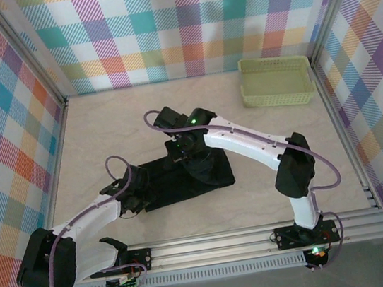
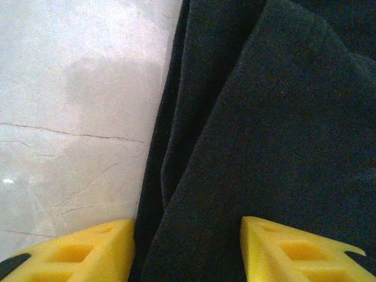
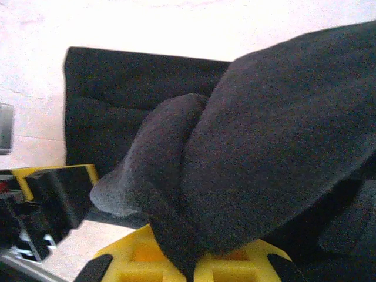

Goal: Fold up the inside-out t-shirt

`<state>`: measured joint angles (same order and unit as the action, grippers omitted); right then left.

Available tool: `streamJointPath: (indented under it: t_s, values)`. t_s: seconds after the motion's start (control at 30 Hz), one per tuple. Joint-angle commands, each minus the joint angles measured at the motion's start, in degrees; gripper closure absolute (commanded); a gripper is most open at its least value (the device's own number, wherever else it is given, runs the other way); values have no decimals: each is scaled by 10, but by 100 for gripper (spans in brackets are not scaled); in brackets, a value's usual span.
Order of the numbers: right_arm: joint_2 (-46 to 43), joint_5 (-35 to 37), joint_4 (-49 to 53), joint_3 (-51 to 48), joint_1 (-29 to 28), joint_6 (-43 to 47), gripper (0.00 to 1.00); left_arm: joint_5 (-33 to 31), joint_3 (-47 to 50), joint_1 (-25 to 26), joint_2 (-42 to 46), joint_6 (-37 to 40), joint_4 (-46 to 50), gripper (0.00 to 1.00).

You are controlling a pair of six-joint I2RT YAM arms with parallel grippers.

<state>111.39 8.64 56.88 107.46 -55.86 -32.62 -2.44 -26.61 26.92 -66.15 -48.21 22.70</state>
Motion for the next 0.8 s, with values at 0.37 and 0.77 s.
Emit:
streamJointPath:
  t_s: [0.37, 0.77]
  values:
    - [17, -80, -102, 15, -28, -69, 100, 20, 44, 9, -5, 0, -61, 51]
    - [61, -90, -118, 17, -37, -80, 100, 4, 49, 9, 32, -2, -44, 50]
